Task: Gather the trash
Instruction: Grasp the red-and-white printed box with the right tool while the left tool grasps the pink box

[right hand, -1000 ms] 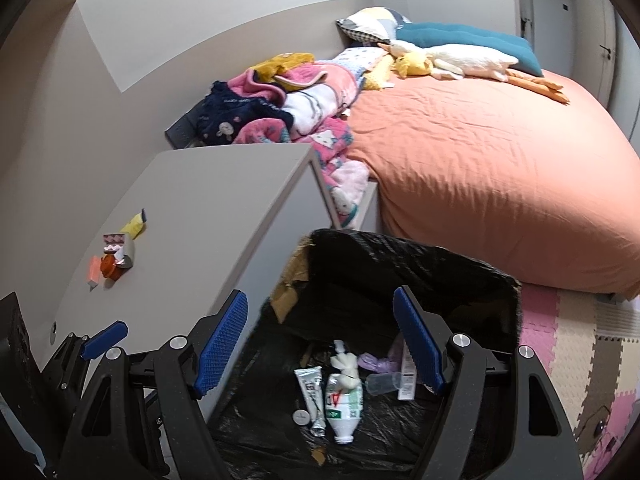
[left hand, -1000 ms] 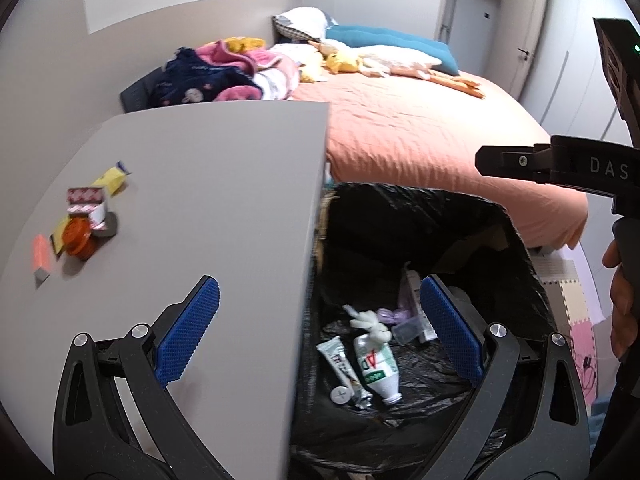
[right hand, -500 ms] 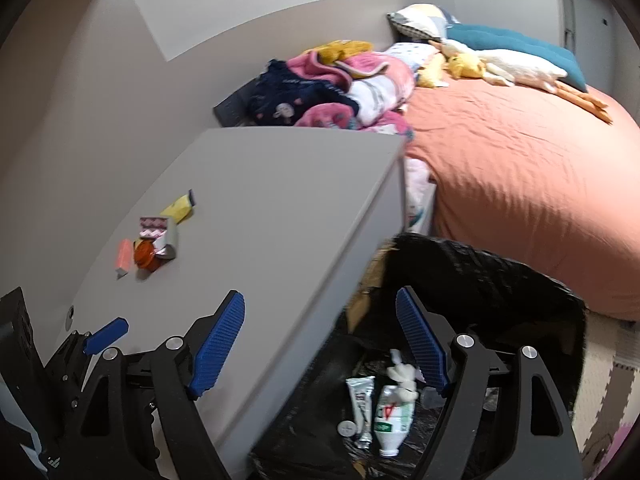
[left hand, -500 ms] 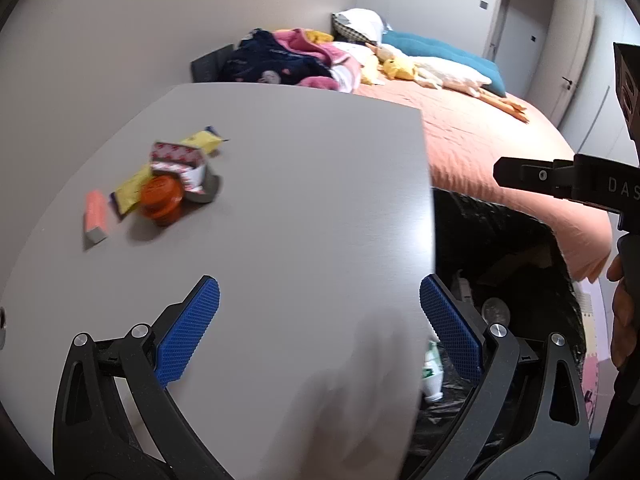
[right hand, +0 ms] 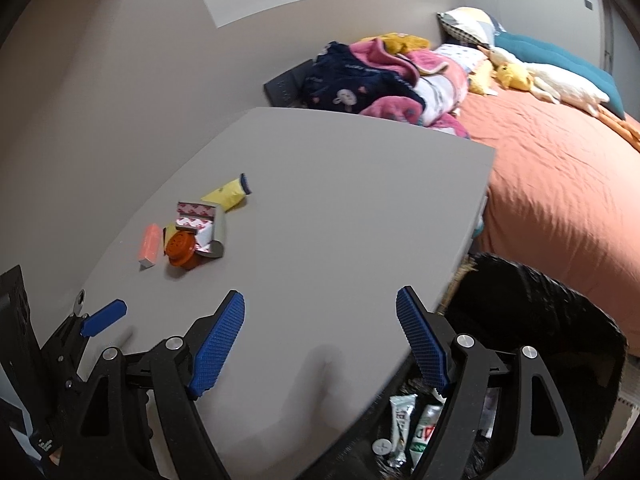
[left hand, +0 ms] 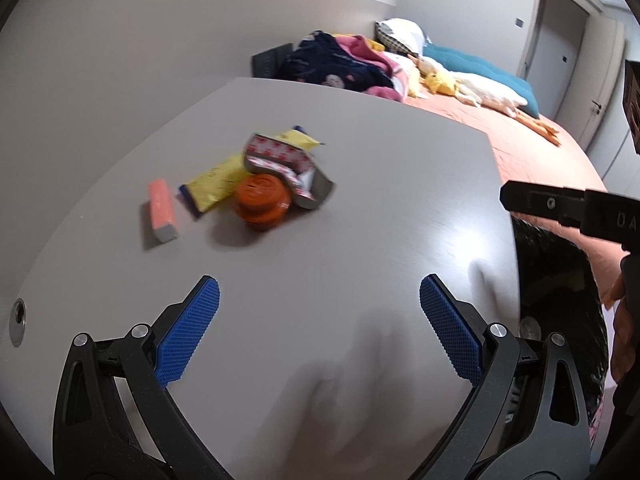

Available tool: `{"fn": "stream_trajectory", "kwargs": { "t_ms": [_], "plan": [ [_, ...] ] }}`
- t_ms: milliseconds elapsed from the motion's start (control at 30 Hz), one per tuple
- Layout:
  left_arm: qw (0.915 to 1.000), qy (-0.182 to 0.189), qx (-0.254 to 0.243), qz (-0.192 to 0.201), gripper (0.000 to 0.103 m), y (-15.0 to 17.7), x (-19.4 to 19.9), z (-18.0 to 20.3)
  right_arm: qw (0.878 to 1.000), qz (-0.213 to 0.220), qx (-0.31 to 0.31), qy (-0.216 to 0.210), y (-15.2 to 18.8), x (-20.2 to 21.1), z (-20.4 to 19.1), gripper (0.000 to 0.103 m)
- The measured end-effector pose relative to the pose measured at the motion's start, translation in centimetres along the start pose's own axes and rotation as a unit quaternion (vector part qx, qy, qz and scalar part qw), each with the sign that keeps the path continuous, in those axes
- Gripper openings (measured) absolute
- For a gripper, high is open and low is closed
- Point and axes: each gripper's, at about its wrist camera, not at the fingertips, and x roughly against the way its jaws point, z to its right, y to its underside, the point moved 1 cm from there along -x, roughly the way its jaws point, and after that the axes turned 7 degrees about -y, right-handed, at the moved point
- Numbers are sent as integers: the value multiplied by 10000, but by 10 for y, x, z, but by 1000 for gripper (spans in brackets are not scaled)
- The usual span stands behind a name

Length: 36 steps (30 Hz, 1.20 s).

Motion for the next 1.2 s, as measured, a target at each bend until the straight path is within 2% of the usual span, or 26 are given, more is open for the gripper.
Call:
{"fn": "stream_trajectory", "kwargs": {
  "t_ms": [200,467,500,567,667,1000,1200],
  "plan": [
    [9999,-142,83,50,97,-7,-8,-26,9998,16,157,-96,-10,-20,-21,79],
    [9989,-57,464,38,95,-19,-22,-66,9991,-35,281,-315,-25,-53,-45,79],
    [9985,-54,537,25,94,-20,-25,-72,9990,-48,287,-342,-26,-56,-46,78],
    [9980,-43,630,-20,83,-22,-30,-82,9987,-69,334,-376,-30,-64,-51,74],
    [9971,-29,758,-113,73,-24,-39,-94,9981,-144,377,-473,-33,-76,-57,68],
    [9954,-185,880,-331,63,-26,-64,-113,9959,-388,457,-680,-38,-112,-71,55],
    [9952,-279,844,-400,52,-25,-73,-117,9948,-477,496,-746,-36,-129,-81,47]
  ]
}}
